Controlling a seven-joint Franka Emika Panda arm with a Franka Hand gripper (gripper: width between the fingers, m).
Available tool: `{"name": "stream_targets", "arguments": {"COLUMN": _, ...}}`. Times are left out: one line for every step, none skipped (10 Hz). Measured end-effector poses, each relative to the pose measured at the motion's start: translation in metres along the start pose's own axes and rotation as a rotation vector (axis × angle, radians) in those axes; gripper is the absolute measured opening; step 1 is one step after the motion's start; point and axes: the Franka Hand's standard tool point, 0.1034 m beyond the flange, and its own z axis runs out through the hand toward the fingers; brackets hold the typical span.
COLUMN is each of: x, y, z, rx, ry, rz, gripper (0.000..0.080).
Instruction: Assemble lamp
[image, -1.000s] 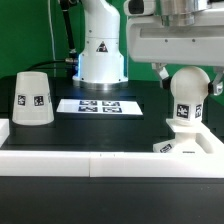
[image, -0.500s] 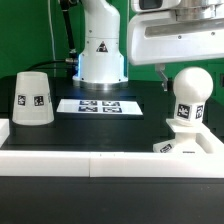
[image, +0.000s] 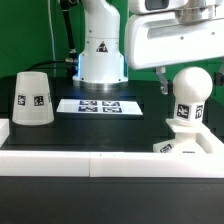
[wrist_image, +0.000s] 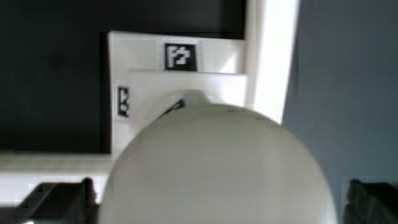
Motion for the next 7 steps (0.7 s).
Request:
{"name": "stream_targets", "arguments": {"x": 0.0, "y": 0.0003, "z": 0.0005, "rx": -0.003, "ry": -0.001, "rz": -0.089, "gripper": 0.0698}}
{"name": "stream_targets", "arguments": {"x": -0.0002, "y": 0.0019, "z": 0.0006, "rx": -0.018, "ry": -0.007, "rz": -0.209, "gripper": 0.0698}}
{"name": "stream_targets", "arguments": {"x": -0.0009, "y": 0.002, "z": 0.0011, "rx": -0.032, "ry": -0.018, "rz": -0.283, "gripper": 0.0698}}
{"name": "stream_targets", "arguments": {"x": -0.0013, "y": -0.0001, "z": 0.0021, "rx": -0.044, "ry": -0.029, "rz": -0.33, "gripper": 0.0698}}
{"name": "stream_targets", "arguments": {"x": -0.0009, "y": -0.0008, "z": 0.002, "rx": -0.05, "ry": -0.033, "rz": -0.415, "gripper": 0.0698}}
{"name": "stream_targets", "arguments": {"x": 0.0002, "y": 0.0002, "z": 0.0008, "rx": -0.05, "ry": -0.031, "rz": -0.489, "gripper": 0.0698}}
{"name": "stream_targets", "arguments": {"x": 0.002, "y": 0.0039, "z": -0.0019, "rx": -0.053, "ry": -0.023, "rz": -0.564, "gripper": 0.0698}}
